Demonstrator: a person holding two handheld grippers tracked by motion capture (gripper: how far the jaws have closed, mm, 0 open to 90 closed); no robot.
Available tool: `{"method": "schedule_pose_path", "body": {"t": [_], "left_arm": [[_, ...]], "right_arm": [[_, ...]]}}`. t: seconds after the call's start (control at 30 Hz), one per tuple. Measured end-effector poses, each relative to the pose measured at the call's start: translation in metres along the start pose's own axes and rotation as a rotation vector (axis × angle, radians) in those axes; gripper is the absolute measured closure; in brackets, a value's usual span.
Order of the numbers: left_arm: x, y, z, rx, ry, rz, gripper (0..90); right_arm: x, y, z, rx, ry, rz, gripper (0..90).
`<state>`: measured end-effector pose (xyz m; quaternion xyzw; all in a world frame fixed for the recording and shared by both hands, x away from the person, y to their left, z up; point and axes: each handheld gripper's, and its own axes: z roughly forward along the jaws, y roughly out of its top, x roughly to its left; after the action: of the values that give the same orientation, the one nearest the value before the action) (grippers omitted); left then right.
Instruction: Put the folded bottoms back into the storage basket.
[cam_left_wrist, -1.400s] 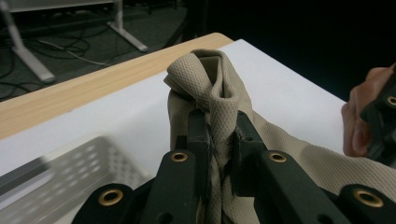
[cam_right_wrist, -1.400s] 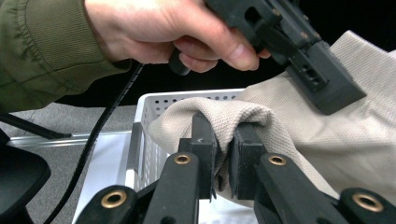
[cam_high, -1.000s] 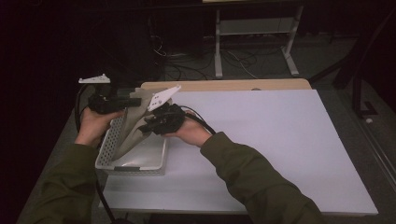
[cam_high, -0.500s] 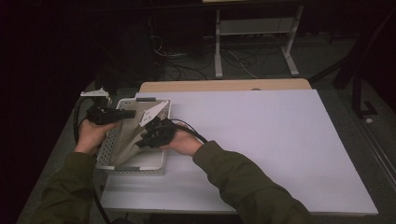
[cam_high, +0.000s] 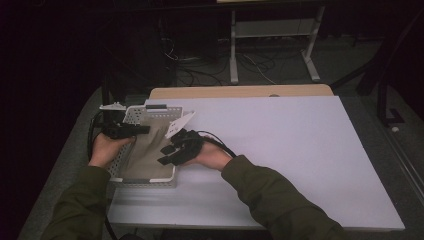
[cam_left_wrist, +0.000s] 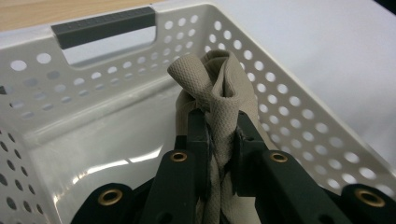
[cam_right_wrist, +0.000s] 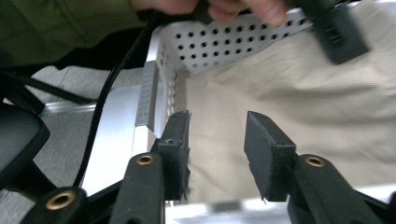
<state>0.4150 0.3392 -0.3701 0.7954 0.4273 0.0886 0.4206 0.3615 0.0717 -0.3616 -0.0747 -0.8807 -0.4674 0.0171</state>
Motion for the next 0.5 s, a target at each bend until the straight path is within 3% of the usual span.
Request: {"method": "schedule_pose_path", "body": {"t": [0.23,0.27,0.37,0.47,0.5], "left_arm": [[0.005,0.009,0.012,0.041,0.129,0.008,77.1],[0.006,0.011,0.014,0.048,0.166,0.012,75.9],[0.01,0.013,0.016,0.028,0.23,0.021,68.1],[0.014,0.013,0.013,-0.011,0.251,-0.011,56.8],[0.014,0.013,0.012,-0.02,0.241,-0.017,54.2]], "right_arm": [[-0.008,-0.009,-0.029,-0.036,-0.058,0.018,48.8],[-0.009,-0.011,-0.032,-0.035,-0.066,0.022,48.3],[-0.013,-0.018,-0.041,-0.041,-0.087,0.031,47.1],[-0.016,-0.024,-0.048,-0.047,-0.101,0.044,45.3],[-0.017,-0.026,-0.05,-0.048,-0.104,0.046,44.4]]}}
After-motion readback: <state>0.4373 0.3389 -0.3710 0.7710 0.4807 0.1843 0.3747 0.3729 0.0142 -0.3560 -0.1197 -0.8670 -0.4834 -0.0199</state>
